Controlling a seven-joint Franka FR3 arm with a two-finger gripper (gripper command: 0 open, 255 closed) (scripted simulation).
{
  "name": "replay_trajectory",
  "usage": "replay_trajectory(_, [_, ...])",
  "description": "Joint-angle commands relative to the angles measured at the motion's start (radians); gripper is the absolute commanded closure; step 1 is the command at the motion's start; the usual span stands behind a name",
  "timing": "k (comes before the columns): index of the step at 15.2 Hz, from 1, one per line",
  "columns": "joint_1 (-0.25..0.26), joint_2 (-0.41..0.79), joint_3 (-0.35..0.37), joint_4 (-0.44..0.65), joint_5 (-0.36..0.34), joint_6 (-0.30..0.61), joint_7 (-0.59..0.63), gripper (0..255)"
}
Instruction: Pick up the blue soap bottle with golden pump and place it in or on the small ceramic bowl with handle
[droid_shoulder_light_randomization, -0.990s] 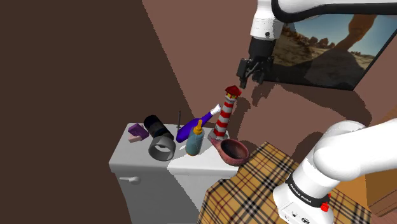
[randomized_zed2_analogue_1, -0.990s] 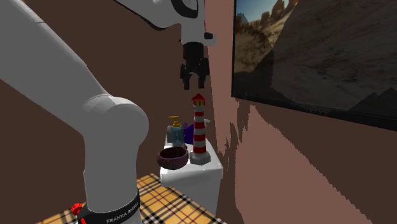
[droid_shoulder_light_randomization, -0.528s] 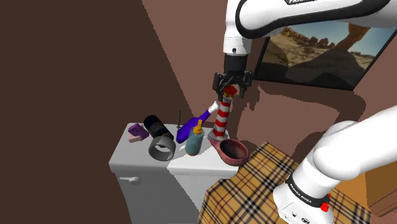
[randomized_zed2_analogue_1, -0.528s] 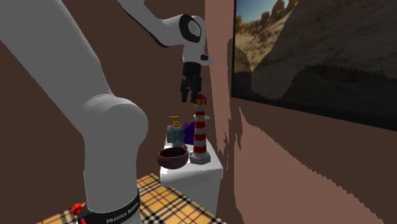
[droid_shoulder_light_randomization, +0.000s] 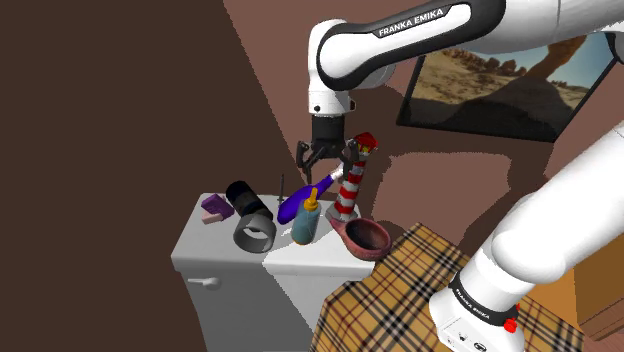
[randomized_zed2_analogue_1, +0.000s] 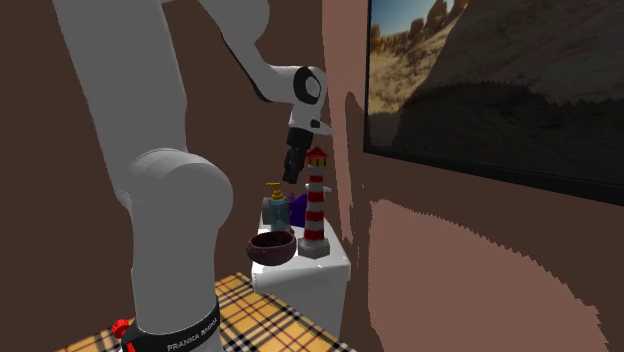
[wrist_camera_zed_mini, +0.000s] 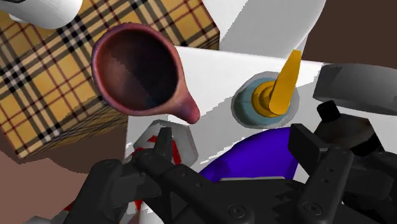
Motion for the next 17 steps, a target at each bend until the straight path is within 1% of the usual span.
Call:
replay_trajectory(1, [0.002, 0.085, 0.016, 0.036, 0.013, 0.027, 0.066, 0])
replay_trajectory(4, [0.009, 0.193, 0.028, 0.084, 0.027, 0.061, 0.145, 0])
replay_trajectory(11, [0.021, 0.210, 0.038, 0.008, 0.036, 0.156, 0.142, 0])
replay_trajectory(17, [0.022, 0.212, 0.039, 0.002, 0.036, 0.164, 0.142, 0])
